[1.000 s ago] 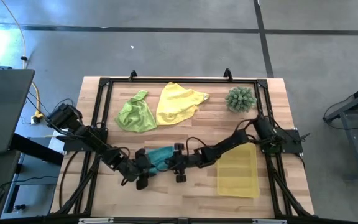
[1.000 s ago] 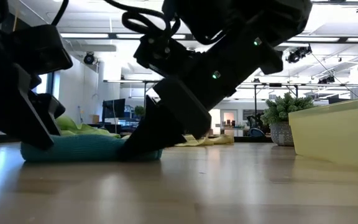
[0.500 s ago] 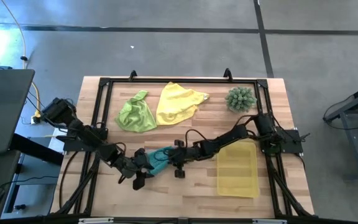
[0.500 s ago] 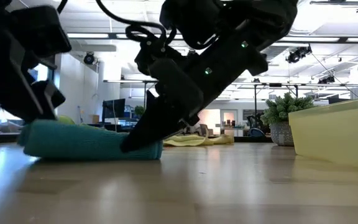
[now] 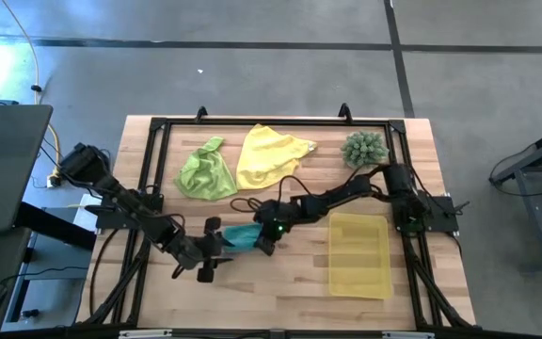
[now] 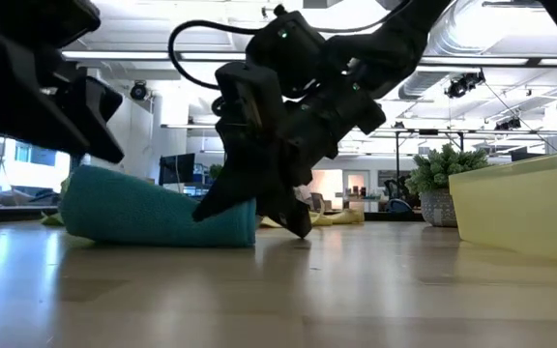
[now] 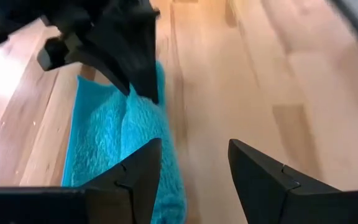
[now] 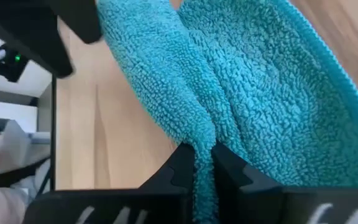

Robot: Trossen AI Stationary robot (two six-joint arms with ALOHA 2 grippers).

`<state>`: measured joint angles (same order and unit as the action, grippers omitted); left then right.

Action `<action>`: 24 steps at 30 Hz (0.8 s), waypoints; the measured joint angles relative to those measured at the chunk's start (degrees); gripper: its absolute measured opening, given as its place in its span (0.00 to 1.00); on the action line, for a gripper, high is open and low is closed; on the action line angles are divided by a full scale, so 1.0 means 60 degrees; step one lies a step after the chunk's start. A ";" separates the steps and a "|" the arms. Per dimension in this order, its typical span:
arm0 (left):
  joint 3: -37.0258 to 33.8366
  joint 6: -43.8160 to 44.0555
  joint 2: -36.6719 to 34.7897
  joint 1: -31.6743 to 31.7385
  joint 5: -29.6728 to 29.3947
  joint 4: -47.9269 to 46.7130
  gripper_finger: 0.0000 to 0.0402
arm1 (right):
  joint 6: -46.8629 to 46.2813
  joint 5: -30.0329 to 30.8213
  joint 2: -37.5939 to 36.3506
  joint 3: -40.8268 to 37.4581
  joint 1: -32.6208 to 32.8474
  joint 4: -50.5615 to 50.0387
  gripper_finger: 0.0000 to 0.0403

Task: Roll microfiber towels into tight, uniform cylinder then place into a basket
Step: Roll the blue microfiber cloth

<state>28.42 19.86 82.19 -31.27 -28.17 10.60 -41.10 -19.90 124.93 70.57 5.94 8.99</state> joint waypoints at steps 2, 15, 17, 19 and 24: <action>0.0004 -0.0095 0.0197 0.0004 -0.0129 -0.0014 0.44 | -0.0026 -0.0010 -0.0001 0.0000 -0.0045 -0.0007 0.04; 0.0024 0.0896 0.1799 0.0527 -0.0081 0.0017 0.44 | 0.1454 0.0070 0.0021 -0.0018 0.0071 0.0079 0.08; 0.0036 0.1157 0.1931 0.0584 0.0103 0.0048 0.44 | 0.1836 0.0048 -0.0011 -0.0040 0.0075 0.0281 0.13; 0.0038 0.1512 0.2011 0.0596 0.0320 0.0050 0.44 | 0.2334 -0.0065 -0.0117 -0.0044 0.0075 0.0376 0.19; 0.0047 0.2342 0.2062 0.0586 0.0469 0.0092 0.44 | 0.4073 -0.0088 -0.0761 -0.0087 0.0029 -0.0056 0.31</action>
<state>28.71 33.91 94.56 -27.75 -25.36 11.15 -16.66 -20.43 120.36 70.04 6.11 8.66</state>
